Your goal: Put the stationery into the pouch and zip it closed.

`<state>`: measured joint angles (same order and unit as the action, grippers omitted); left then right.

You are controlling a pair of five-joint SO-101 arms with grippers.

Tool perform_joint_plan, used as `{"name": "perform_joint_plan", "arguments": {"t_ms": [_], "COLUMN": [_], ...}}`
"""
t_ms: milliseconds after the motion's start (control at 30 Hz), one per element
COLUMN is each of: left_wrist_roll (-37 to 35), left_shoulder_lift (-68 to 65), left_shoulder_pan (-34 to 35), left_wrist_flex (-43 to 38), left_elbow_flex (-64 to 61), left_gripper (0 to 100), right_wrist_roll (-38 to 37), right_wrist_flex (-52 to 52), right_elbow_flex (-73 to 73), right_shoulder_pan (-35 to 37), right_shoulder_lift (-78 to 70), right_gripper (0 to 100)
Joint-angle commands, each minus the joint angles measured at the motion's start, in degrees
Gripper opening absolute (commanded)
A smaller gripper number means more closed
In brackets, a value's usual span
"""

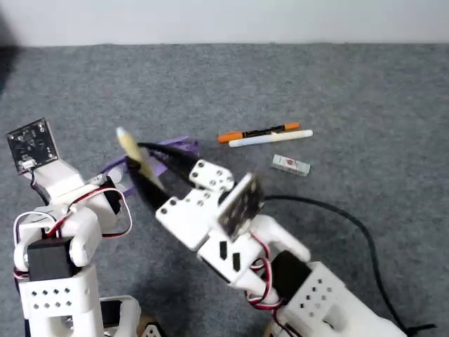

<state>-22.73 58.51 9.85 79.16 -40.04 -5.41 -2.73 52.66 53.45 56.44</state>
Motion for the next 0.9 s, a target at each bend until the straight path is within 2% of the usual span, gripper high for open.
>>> {"name": "perform_joint_plan", "arguments": {"t_ms": [0,200,733,867], "left_wrist_roll": [-0.5,-0.6,-0.6,-0.6], "left_shoulder_lift": [-0.6,-0.6,-0.6,-0.6], "left_shoulder_pan": [0.2,0.2,0.2,0.2], "left_wrist_flex": [-0.4,-0.4,-0.4,-0.4], "left_elbow_flex": [0.3,0.3,0.2,0.2], "left_gripper": [1,1,1,1], "right_wrist_roll": [-4.0,-7.3,-9.2,-9.7], "right_wrist_flex": [11.5,21.6,27.2,27.1], "right_elbow_flex": [1.4,-1.8,-9.8,-10.4], "right_shoulder_pan": [1.5,1.5,1.6,4.0], "right_shoulder_lift": [-0.8,-6.1,-13.1,-13.8], "right_gripper": [0.8,0.8,0.8,0.8]}}
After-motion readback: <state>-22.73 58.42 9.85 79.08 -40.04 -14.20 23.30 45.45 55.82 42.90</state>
